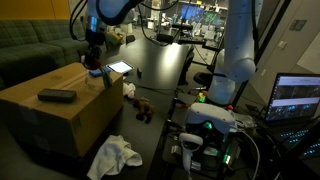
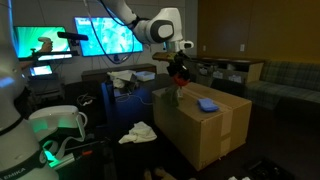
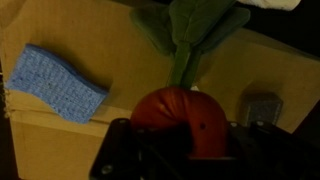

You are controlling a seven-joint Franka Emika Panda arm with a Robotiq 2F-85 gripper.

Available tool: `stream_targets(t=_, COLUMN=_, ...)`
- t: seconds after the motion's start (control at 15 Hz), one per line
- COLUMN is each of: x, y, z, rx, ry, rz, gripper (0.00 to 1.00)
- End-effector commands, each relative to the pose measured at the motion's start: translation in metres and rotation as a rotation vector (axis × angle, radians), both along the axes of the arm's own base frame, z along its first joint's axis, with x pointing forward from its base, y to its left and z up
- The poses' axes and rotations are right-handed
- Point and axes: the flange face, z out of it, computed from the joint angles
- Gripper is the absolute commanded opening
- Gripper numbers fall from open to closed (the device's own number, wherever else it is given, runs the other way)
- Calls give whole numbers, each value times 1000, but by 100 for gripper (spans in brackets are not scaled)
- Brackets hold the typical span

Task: Swap the things on the box with the things on the table

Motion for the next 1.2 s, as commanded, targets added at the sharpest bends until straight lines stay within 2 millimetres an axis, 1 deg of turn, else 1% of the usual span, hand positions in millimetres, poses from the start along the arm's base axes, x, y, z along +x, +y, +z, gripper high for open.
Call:
stream_targets(t=0.0, x=60, y=4, z=-22, rx=12, ry=-10, rz=11, gripper=0)
stream_targets(t=0.2, x=94, y=1, z=-39, rx=19, ry=-3, rz=7, gripper=0)
stream_targets(t=0.33, x=112, y=-4, z=-58, rx=5, ry=-10, rz=3, gripper=0)
stream_targets(t=0.4, x=119, y=-7, z=-60, rx=-6, ry=-12, rz=4, gripper=25)
stream_targets(t=0.47, x=125, y=-10, z=-68, rx=-17, ry=-15, rz=0, gripper=27)
stream_targets(t=0.6, x=134, y=-16, z=-73, rx=-40, ry=-23, rz=1, gripper=40)
stream_targets(t=0.67, x=136, y=-18, z=-71, rx=-46, ry=-28, rz=4, gripper=49)
stream_targets(t=0.8, x=136, y=-17, z=-64, rx=-50, ry=-49, rz=10, gripper=63)
stream_targets(t=1.0, x=128, y=-9, z=-48, rx=-33, ry=-72, rz=34, gripper=87)
stream_targets(t=1.13, x=123, y=0, z=-46, rx=-30, ry=-83, rz=57, gripper=99)
